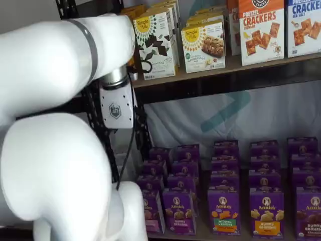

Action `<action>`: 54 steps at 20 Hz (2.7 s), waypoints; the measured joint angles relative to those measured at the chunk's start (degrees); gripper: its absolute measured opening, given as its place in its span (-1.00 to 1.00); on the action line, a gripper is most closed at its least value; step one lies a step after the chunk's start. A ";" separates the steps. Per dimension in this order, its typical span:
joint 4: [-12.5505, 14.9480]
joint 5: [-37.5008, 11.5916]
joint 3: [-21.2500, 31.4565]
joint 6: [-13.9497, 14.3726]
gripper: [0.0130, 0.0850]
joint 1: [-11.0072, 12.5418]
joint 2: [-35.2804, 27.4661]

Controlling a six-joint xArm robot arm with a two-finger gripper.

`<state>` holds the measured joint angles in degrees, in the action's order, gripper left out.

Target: Pick up the purple box with a pink patch in the middle, on the bottom shelf, the first box from the left

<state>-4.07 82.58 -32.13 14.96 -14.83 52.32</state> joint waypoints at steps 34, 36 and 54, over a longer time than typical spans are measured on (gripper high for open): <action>8.76 -49.93 20.45 10.14 1.00 -5.74 -28.06; 9.08 -53.49 20.83 10.00 1.00 -5.23 -30.86; 9.46 -73.62 11.47 7.79 1.00 -2.50 -58.76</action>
<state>5.39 8.96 -20.66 22.76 -17.33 -6.45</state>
